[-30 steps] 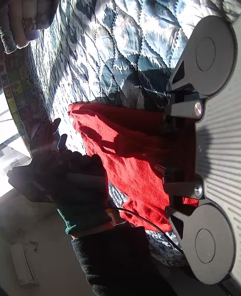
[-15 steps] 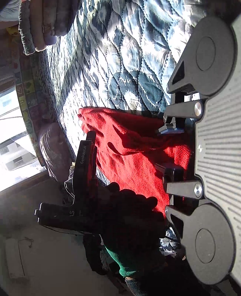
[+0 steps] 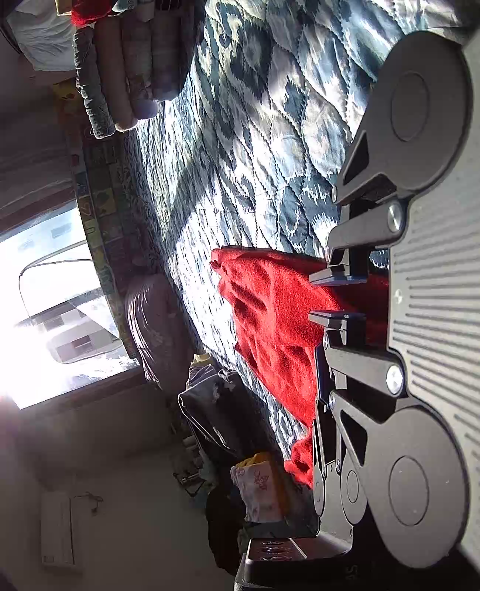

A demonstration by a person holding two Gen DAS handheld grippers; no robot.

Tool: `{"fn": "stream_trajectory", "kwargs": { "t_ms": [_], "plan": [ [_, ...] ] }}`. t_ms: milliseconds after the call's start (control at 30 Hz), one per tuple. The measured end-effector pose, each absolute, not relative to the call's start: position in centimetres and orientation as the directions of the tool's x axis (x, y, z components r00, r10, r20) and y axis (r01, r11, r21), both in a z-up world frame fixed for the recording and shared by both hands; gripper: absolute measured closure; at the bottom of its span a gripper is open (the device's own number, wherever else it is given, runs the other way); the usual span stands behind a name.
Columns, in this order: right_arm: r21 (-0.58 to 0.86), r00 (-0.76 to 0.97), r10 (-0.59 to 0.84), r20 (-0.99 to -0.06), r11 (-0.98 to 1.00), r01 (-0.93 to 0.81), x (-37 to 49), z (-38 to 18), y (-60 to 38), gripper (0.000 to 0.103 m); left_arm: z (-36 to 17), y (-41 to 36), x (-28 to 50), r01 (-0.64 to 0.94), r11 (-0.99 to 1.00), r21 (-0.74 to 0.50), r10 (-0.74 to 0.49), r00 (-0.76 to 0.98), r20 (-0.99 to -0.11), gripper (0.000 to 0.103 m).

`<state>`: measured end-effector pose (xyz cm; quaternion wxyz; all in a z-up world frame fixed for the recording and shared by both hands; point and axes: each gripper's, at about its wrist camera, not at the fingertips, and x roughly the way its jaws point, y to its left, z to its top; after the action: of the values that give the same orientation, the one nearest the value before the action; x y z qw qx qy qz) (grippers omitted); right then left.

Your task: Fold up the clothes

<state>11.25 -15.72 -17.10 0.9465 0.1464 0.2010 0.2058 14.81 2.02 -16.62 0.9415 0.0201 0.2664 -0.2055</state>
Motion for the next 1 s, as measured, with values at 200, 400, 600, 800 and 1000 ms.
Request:
{"fn": "stream_trajectory", "kwargs": {
  "t_ms": [200,400,600,800,1000],
  "plan": [
    [0.222,0.816,0.444,-0.37,0.895,-0.386,11.6,-17.5,-12.6,0.087,-16.4,6.5,13.6,0.279,0.933,-0.226,-0.356,0.795,-0.491,0.07],
    [0.171,0.767,0.419,-0.486,0.906,-0.387,11.8,-18.8,-11.0,0.086,-15.4,11.8,12.0,0.162,0.932,-0.325,-0.302,0.844,-0.444,0.07],
    [0.235,0.798,0.45,-0.401,0.892,-0.386,9.4,-16.8,-12.4,0.074,-14.5,19.6,10.4,-0.049,0.883,-0.467,-0.156,0.908,-0.389,0.061],
    [0.266,0.802,0.484,-0.35,0.872,-0.41,8.4,-15.8,-13.3,0.062,-16.6,28.3,9.5,-0.308,0.685,-0.66,0.001,0.906,-0.422,0.057],
    [0.381,0.807,0.469,-0.358,0.863,-0.332,9.7,-16.7,-15.1,0.06,-19.1,34.7,10.0,-0.389,0.469,-0.793,0.06,0.91,-0.411,0.057]
  ]
}}
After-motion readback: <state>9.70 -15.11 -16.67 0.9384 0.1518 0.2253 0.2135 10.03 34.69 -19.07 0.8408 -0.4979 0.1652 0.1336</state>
